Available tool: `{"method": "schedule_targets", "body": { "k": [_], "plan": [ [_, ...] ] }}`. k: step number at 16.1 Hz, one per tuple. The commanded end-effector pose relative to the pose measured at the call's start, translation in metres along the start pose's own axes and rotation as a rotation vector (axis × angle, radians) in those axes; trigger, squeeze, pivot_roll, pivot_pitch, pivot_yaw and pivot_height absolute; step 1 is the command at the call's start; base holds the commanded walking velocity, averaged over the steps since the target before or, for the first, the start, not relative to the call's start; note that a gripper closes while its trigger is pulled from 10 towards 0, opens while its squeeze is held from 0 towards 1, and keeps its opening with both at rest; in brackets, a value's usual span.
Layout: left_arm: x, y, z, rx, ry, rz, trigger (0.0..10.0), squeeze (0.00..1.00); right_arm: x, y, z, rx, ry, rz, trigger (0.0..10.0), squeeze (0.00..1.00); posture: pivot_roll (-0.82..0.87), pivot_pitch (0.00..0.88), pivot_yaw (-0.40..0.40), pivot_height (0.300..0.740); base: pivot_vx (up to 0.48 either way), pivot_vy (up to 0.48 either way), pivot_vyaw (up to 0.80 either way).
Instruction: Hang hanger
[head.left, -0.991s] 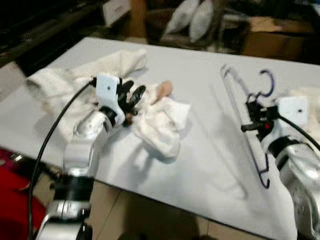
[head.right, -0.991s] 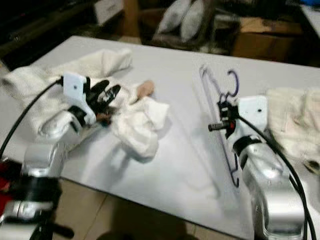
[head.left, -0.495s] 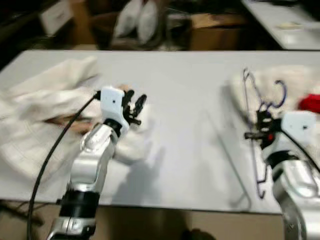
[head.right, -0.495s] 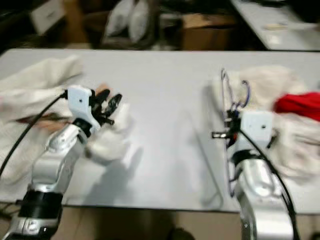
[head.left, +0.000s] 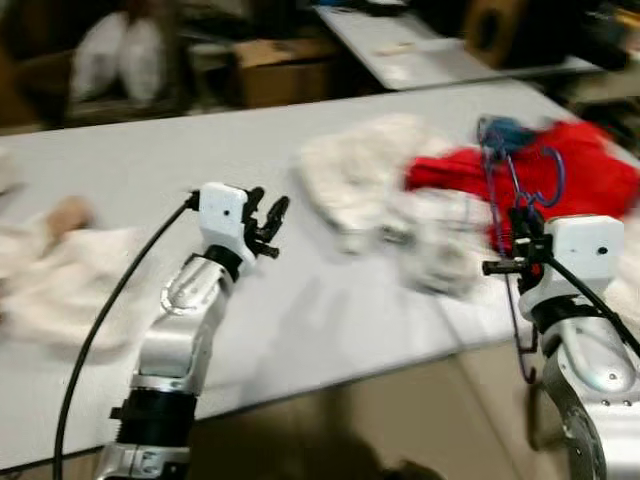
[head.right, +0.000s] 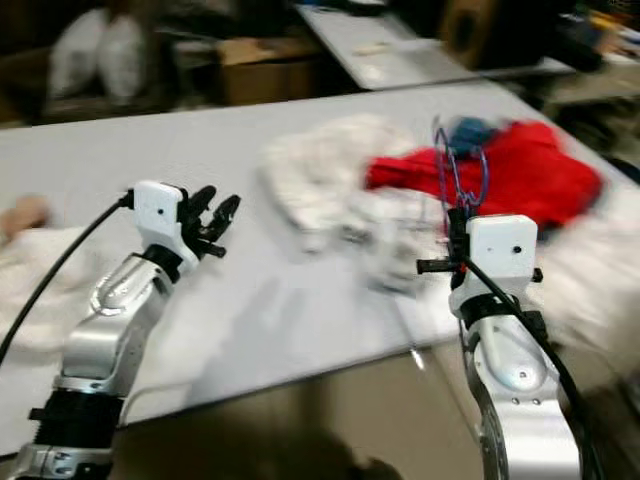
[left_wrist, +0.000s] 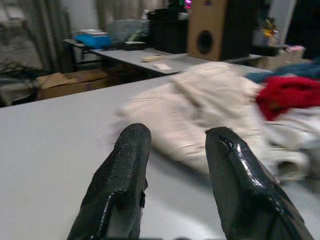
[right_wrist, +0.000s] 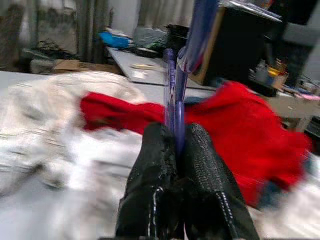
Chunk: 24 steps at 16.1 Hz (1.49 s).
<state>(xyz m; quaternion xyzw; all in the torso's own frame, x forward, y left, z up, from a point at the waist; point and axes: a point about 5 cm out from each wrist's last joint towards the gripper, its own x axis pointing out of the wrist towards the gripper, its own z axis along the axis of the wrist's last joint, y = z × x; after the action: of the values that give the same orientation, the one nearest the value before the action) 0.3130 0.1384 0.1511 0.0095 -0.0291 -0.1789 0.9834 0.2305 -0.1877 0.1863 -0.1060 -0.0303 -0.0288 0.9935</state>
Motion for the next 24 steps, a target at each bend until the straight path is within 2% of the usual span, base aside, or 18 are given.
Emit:
{"method": "schedule_targets", "body": {
  "k": [1,3,5,6,8,12,15,16,18,22,24],
  "plan": [
    [0.002,-0.003,0.003,0.010,-0.011,-0.011,10.0,0.00,0.000,-0.002,0.000,-0.009,-0.007,-0.010,10.0,0.00,-0.09,0.000,0.050,0.740,0.000,-0.394,-0.80],
    [0.003,-0.004,0.005,0.017,-0.025,-0.030,10.0,0.00,0.000,0.002,-0.006,-0.040,0.007,-0.024,10.0,0.00,-0.09,0.000,0.061,0.740,0.000,-0.178,-0.80],
    [0.001,-0.004,0.003,0.021,-0.016,-0.038,10.0,0.00,-0.004,0.006,-0.018,0.023,0.087,0.014,10.0,0.00,-0.09,0.000,0.075,0.740,0.000,0.000,-0.28],
    [0.001,-0.003,0.002,0.023,-0.008,-0.033,10.0,0.00,-0.005,0.007,-0.018,0.029,0.086,0.027,10.0,0.00,-0.09,0.000,0.075,0.740,0.000,0.000,0.00],
    [0.001,0.005,-0.002,0.014,-0.002,0.010,10.0,0.00,-0.009,0.017,-0.021,0.074,0.103,0.147,10.0,0.00,-0.09,0.000,0.083,0.740,0.000,0.000,0.00],
    [0.002,0.010,-0.003,0.022,0.009,0.049,10.0,0.00,-0.009,0.021,-0.019,0.082,0.087,0.176,10.0,0.00,-0.08,0.000,0.078,0.740,0.203,0.000,0.00],
    [0.001,0.017,-0.004,0.025,0.016,0.105,10.0,0.00,-0.007,0.020,-0.018,0.073,0.077,0.181,10.0,0.00,-0.08,0.000,0.071,0.740,0.295,0.000,0.00],
    [0.000,0.022,-0.004,0.026,0.026,0.142,10.0,0.00,-0.005,0.021,-0.017,0.006,0.058,0.216,10.0,0.00,-0.08,0.000,0.067,0.740,0.311,0.000,0.00],
    [0.001,0.024,-0.004,0.028,0.030,0.155,10.0,0.00,-0.004,0.023,-0.016,-0.056,0.049,0.258,10.0,0.00,-0.08,0.000,0.064,0.740,0.313,0.000,0.00],
    [0.002,0.025,0.000,0.042,0.019,0.164,10.0,0.00,0.000,0.026,-0.010,-0.064,0.011,0.275,10.0,0.00,-0.07,0.000,0.060,0.740,0.315,0.000,0.40],
    [0.003,0.026,0.000,0.043,0.021,0.168,10.0,0.00,0.000,0.024,-0.010,-0.019,0.002,0.266,10.0,0.00,-0.07,0.000,0.062,0.740,0.311,0.000,0.00]
  ]
}}
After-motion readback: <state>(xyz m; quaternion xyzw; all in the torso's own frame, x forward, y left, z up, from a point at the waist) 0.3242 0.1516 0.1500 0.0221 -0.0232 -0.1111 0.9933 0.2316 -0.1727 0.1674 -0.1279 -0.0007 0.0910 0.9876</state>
